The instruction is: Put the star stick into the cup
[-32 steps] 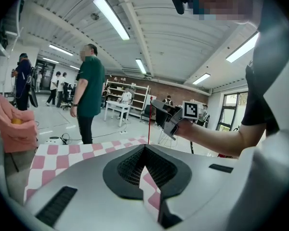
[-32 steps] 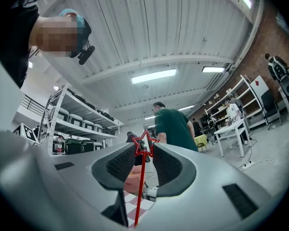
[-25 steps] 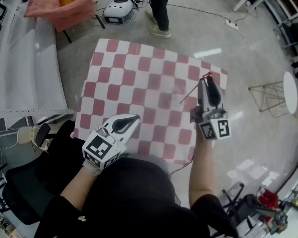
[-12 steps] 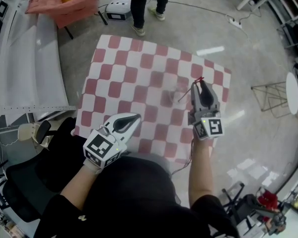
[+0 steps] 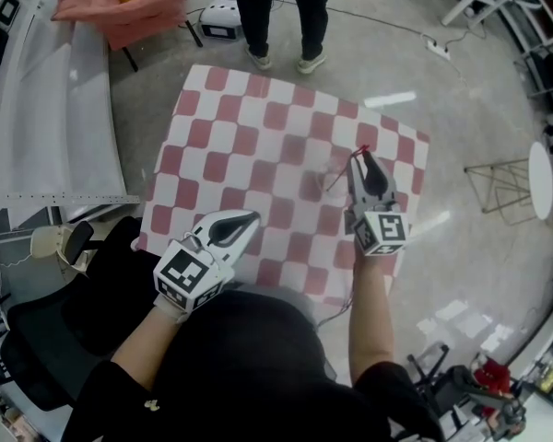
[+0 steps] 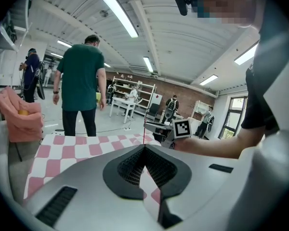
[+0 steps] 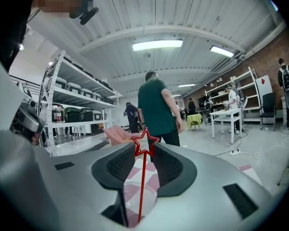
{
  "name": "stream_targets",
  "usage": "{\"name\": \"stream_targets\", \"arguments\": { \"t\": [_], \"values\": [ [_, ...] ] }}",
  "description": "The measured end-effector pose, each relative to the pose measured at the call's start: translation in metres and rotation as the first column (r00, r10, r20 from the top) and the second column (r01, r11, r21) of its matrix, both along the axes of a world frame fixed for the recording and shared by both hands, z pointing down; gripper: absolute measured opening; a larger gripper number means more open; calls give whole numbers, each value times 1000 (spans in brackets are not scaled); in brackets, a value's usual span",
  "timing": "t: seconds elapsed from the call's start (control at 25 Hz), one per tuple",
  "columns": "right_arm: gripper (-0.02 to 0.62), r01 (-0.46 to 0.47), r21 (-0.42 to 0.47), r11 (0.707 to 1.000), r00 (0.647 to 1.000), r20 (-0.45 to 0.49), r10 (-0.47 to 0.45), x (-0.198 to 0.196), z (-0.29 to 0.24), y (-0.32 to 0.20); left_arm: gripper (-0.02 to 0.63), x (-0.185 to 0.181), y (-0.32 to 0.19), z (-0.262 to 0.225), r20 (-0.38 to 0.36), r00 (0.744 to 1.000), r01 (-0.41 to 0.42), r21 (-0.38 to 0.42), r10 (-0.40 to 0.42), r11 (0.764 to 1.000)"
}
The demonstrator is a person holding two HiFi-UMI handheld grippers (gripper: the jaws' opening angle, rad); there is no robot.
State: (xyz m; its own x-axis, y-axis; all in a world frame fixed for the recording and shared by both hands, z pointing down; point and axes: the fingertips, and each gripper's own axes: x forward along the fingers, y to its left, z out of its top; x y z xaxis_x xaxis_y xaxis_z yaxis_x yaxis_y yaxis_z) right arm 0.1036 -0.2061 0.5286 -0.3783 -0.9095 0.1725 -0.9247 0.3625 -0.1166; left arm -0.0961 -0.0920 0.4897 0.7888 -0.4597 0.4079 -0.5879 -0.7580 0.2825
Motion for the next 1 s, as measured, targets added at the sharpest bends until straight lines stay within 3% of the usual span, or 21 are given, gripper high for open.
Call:
{"name": "stream_targets", "arguments": {
  "t": [0.36, 1.0],
  "values": [
    [126, -4, -37, 999, 999, 39, 5, -5, -1, -10, 41, -4, -4, 0, -11, 1000, 11, -5, -11, 1000],
    [126, -3, -59, 998, 1000, 0, 3, 4, -11, 17, 41, 8, -2, -8, -17, 1000, 24, 14, -24, 1000]
  ]
}}
